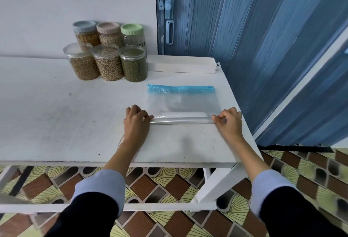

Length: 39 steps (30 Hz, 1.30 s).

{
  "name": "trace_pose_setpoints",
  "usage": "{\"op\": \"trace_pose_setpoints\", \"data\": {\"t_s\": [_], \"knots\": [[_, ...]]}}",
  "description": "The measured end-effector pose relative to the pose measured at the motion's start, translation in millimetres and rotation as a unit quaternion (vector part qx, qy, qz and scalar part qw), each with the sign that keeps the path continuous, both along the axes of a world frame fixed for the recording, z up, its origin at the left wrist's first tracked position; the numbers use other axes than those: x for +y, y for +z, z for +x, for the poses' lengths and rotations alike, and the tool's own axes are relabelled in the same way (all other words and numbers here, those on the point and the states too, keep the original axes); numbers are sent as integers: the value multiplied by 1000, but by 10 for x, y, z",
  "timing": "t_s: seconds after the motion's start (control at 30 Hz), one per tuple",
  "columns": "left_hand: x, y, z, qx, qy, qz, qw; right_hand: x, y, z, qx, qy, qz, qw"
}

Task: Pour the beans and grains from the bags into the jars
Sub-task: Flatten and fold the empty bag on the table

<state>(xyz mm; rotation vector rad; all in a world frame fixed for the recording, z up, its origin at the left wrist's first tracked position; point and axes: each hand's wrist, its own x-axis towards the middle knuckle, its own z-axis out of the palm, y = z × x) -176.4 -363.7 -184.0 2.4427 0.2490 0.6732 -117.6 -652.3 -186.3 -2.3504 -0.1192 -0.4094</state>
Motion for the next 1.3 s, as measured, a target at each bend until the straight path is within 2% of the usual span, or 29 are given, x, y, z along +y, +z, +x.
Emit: {"op": "trace_pose_setpoints", "data": {"t_s": [0.1, 0.27, 0.4, 0.6, 0.7, 0.8, 0.9, 1.03, 1.1, 1.2, 1.3], "knots": [[68, -20, -63, -1, -32, 19, 999, -101, -23, -1, -3, 41, -4, 999], [125, -37, -120, -14, -100, 61, 993, -210, 47, -28, 64, 87, 68, 992], [75, 49, -124, 19, -73, -64, 995, -208, 96, -18, 105, 75, 96, 987], [14, 151, -42, 97, -5, -141, 985, -144, 99, 18, 123, 38, 86, 988], [-21, 189, 55, 130, 35, -176, 975, -104, 64, 38, 99, 12, 89, 991], [-79, 159, 121, 141, 46, -135, 980, -39, 66, 10, 69, -5, 85, 994], [-100, 99, 91, 84, 36, -124, 988, -1, 61, -51, 8, -14, 84, 996], [-13, -1, -40, 2, -36, -8, 999, -82, -13, -78, -29, 14, 50, 998], [54, -29, -89, 5, -66, 30, 997, -136, -30, -85, -22, 35, 16, 999], [91, -3, -123, 21, -82, 13, 996, -173, -11, -74, -11, 38, 18, 999], [72, 63, -129, 26, -57, -61, 996, -174, 18, -85, 8, 43, 34, 998]]}}
